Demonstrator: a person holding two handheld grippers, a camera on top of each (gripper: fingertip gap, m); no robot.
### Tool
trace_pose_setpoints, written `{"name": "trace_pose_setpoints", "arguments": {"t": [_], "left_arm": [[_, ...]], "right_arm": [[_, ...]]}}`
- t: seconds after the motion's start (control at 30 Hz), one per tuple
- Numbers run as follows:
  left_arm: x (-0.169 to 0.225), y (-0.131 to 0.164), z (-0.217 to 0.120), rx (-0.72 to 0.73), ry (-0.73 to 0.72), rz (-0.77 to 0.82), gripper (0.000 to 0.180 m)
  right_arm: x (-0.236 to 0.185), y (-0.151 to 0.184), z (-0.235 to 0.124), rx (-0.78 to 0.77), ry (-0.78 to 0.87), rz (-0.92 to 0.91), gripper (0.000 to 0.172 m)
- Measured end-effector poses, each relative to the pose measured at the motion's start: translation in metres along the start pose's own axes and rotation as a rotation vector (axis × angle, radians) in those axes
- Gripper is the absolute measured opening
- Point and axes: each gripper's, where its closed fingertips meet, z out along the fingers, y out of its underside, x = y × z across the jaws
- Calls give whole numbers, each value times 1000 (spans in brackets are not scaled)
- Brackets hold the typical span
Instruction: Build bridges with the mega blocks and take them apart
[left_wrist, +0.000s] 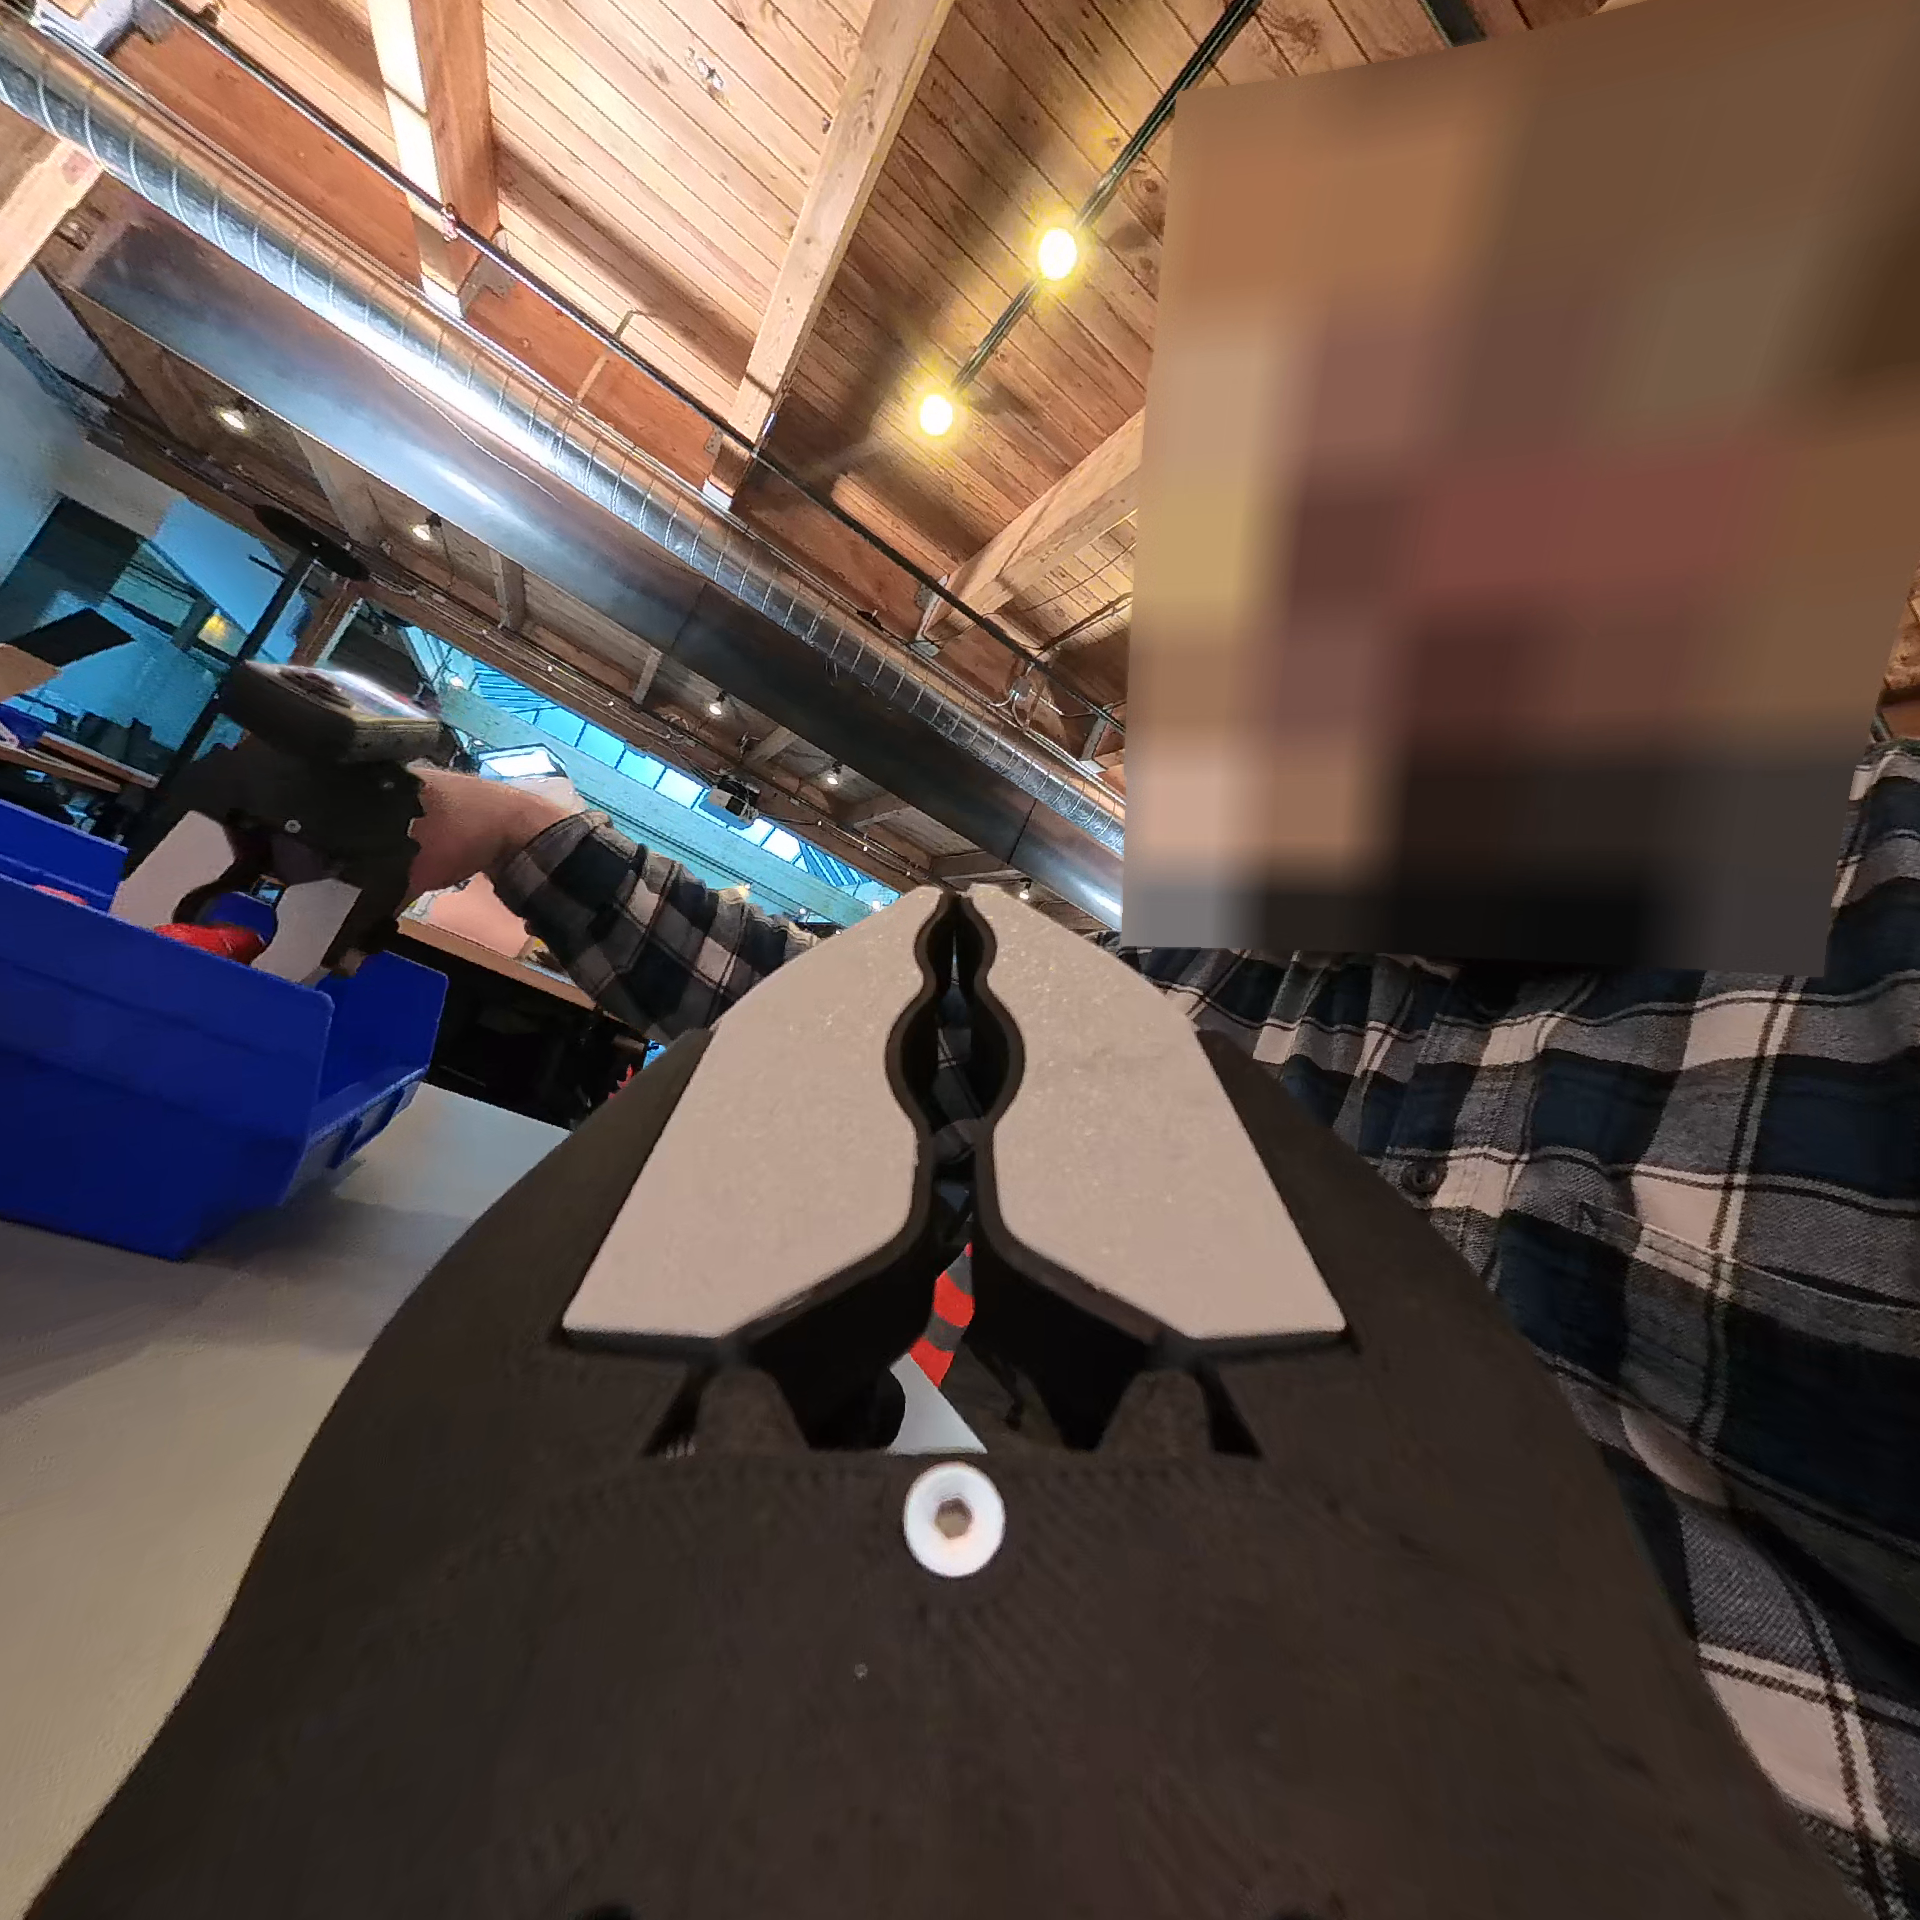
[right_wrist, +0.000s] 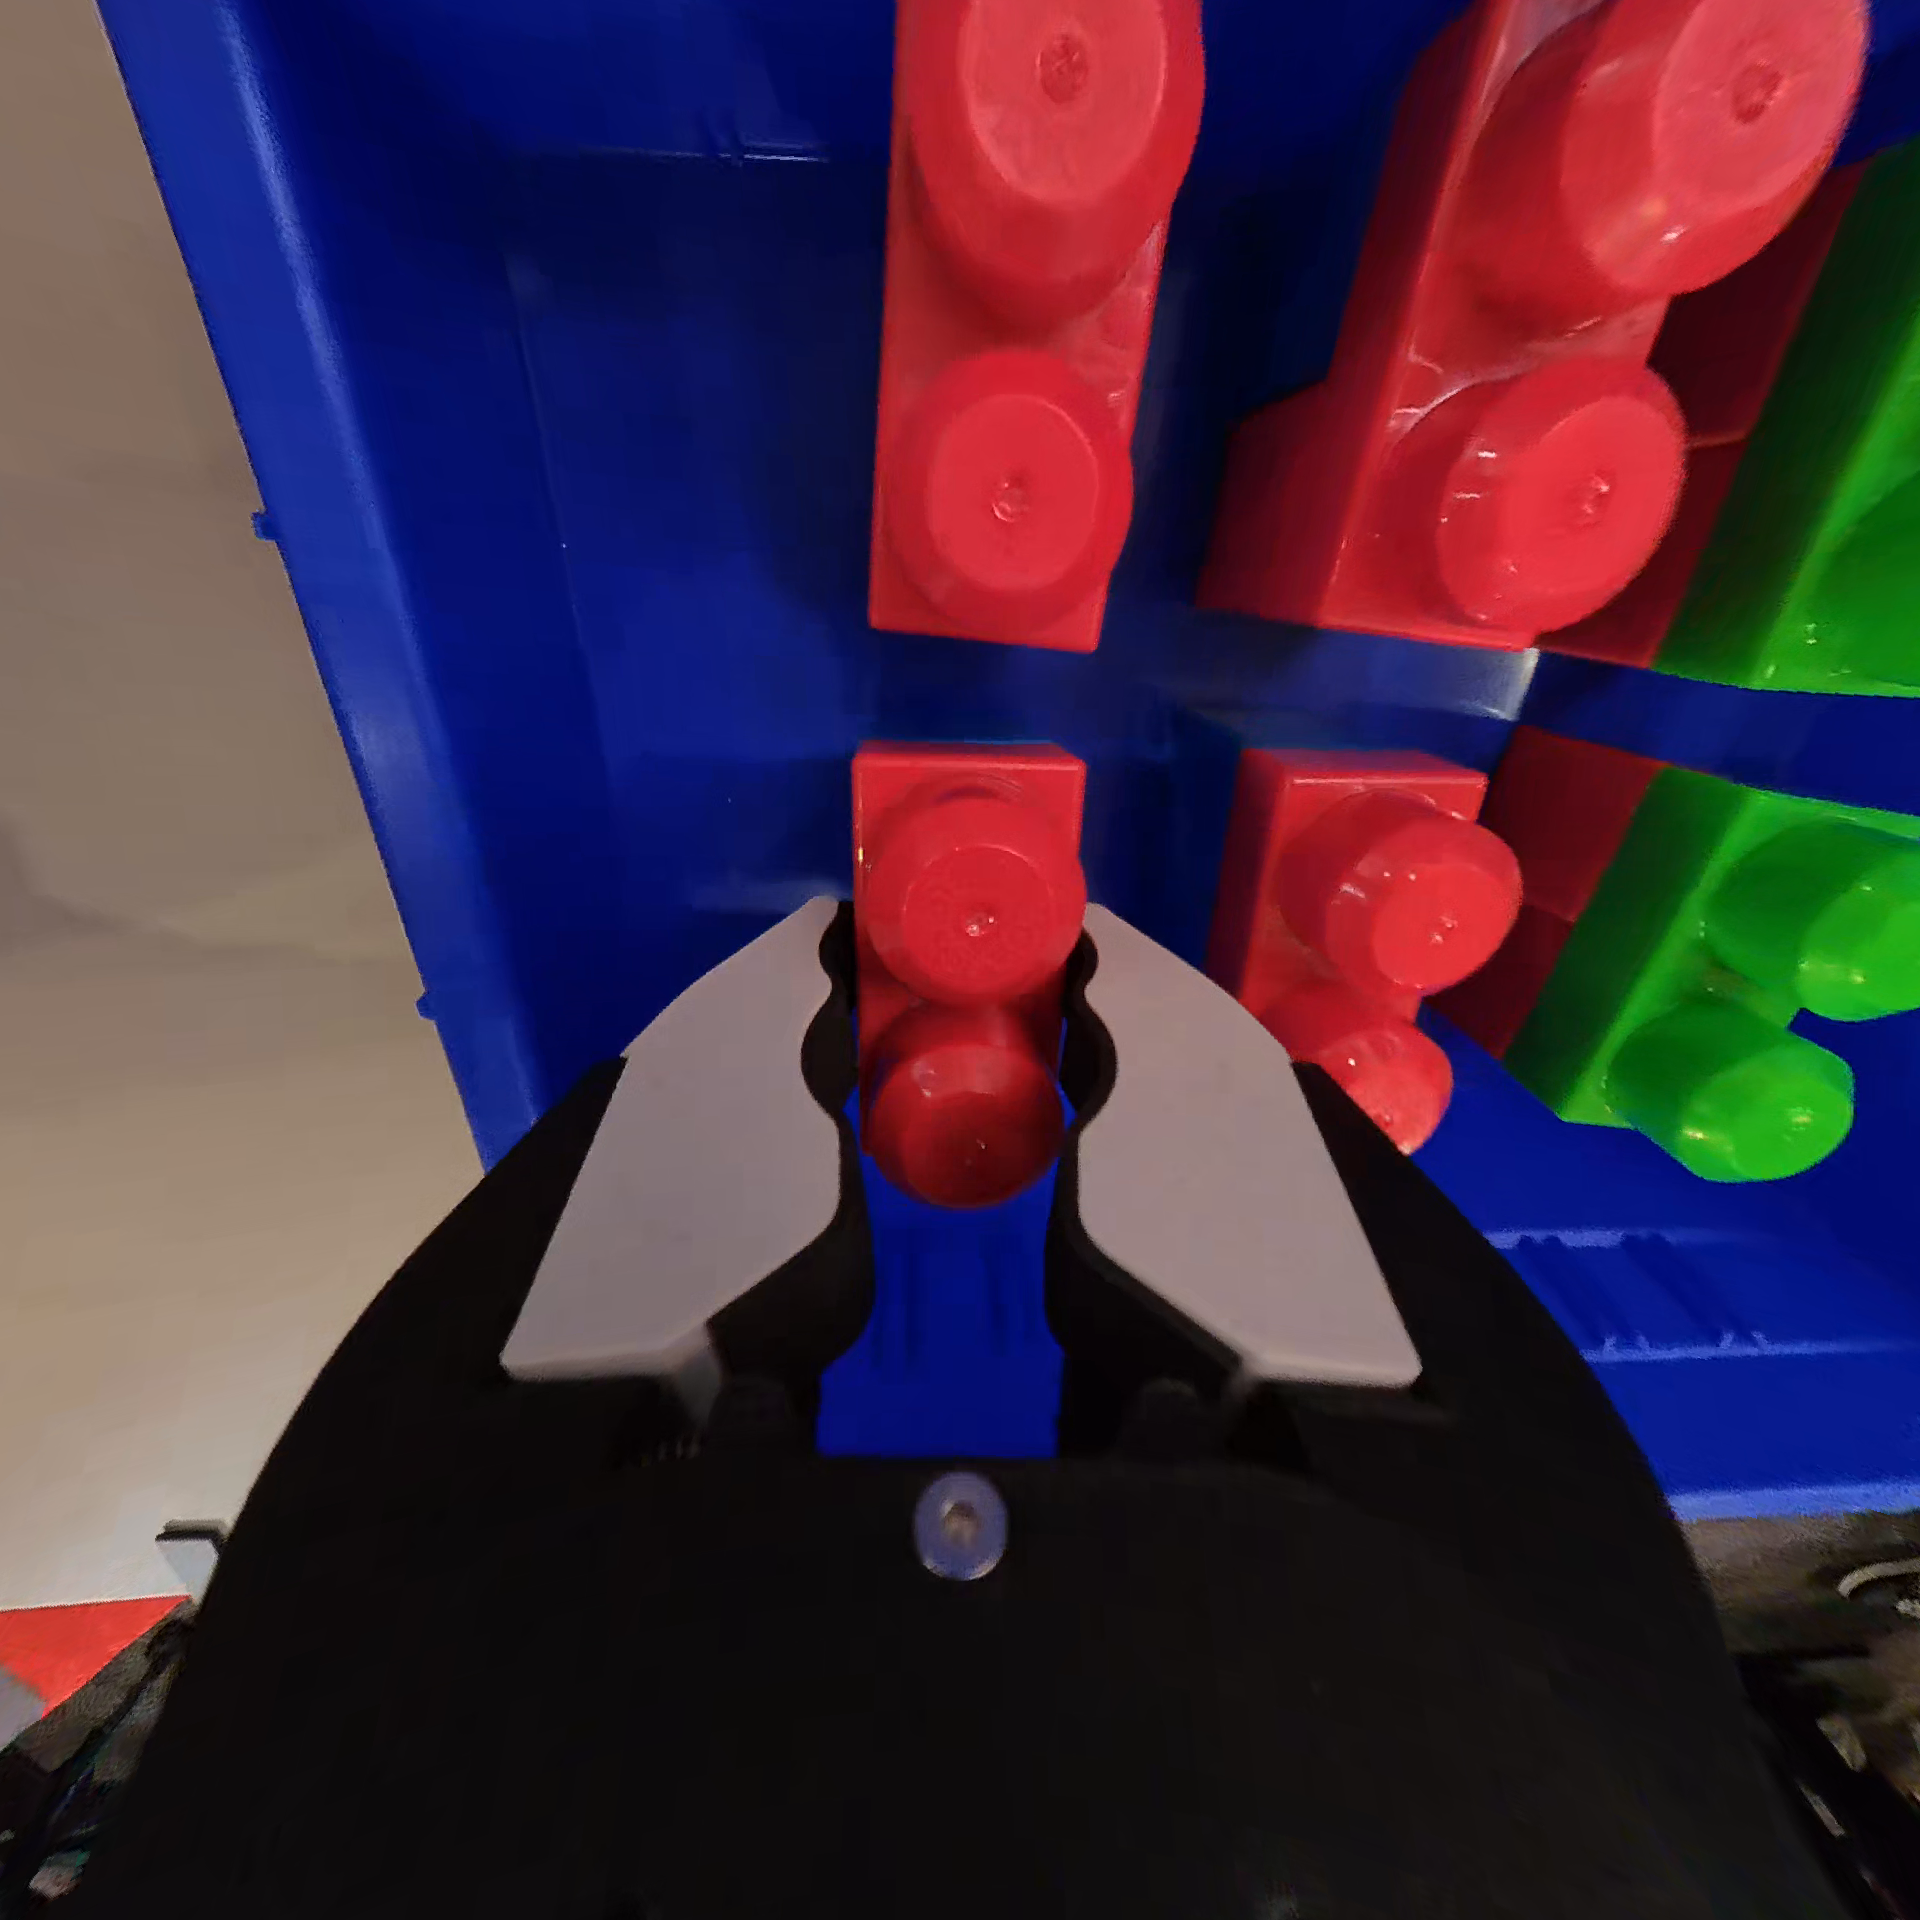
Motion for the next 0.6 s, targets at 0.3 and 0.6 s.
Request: {"name": "trace_pose_setpoints", "arguments": {"t": [0.3, 0.6], "left_arm": [[1, 3, 3, -18, 4, 8, 0], [34, -25, 11, -163, -113, 207, 21]], "right_arm": [[4, 6, 11, -58, 16, 33, 42], [-8, -10, -64, 26, 221, 59, 61]]}}
